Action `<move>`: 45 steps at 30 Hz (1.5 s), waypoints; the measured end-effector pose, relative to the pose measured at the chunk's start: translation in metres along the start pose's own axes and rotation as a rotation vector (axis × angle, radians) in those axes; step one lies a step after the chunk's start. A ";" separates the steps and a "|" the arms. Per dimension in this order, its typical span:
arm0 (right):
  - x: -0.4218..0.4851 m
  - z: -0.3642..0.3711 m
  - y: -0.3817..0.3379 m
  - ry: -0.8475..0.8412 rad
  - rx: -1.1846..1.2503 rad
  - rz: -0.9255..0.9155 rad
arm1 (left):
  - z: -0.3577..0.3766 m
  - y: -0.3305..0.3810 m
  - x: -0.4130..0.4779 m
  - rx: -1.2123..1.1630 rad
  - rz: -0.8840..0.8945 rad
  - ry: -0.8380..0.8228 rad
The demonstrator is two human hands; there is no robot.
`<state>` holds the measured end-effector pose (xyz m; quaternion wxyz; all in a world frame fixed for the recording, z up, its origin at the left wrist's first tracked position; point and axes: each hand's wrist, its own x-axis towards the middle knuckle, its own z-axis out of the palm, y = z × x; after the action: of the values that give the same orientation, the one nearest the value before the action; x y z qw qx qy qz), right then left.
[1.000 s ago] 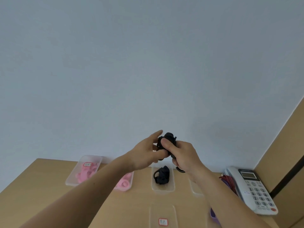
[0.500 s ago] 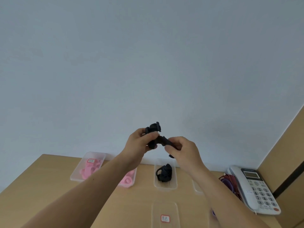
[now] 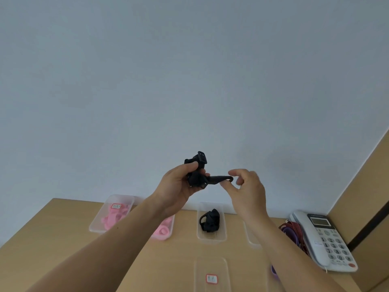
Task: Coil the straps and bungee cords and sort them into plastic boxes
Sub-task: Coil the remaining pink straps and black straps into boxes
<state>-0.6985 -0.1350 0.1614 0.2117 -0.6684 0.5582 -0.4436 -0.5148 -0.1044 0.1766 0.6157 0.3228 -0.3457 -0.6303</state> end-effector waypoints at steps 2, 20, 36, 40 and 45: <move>0.001 0.003 -0.003 -0.058 0.265 0.227 | 0.001 -0.002 0.000 0.075 0.013 0.001; -0.004 0.028 -0.018 -0.022 0.545 0.110 | 0.002 -0.013 -0.002 0.944 0.095 0.106; -0.010 0.039 -0.031 -0.049 0.326 0.130 | 0.005 -0.035 -0.008 1.579 0.482 0.186; -0.013 0.040 -0.022 -0.092 0.319 0.189 | 0.001 -0.033 -0.006 1.480 0.436 0.174; -0.021 0.043 -0.015 -0.185 0.311 0.140 | -0.014 -0.042 -0.003 1.302 0.303 0.162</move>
<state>-0.6547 -0.1198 0.1431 0.3931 -0.6253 0.5062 -0.4453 -0.5265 -0.1019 0.1341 0.4009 0.6225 -0.6493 -0.1738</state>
